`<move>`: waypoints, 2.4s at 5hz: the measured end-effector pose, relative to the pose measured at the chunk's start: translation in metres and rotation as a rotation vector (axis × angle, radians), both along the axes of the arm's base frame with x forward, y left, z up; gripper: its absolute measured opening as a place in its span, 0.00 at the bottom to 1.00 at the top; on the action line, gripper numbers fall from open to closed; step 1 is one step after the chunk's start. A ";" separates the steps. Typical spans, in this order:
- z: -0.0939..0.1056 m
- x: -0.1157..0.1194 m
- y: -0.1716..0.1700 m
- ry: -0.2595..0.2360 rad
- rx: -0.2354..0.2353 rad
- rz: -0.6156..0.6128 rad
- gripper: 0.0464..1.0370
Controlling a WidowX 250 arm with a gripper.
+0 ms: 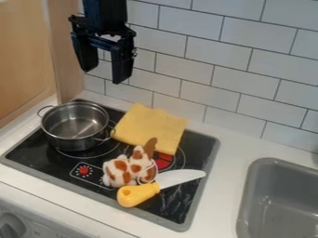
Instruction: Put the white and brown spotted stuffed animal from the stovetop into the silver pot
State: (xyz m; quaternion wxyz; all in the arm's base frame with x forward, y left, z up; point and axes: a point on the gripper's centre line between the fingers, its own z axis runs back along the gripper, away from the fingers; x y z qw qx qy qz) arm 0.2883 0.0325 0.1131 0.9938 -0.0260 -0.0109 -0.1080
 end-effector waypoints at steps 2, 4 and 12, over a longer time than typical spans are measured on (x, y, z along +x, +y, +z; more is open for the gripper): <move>-0.017 -0.022 -0.016 0.073 -0.013 -0.038 0.96; -0.023 -0.042 -0.049 0.054 -0.086 -0.105 0.96; -0.104 -0.043 -0.081 0.113 -0.015 -0.195 0.33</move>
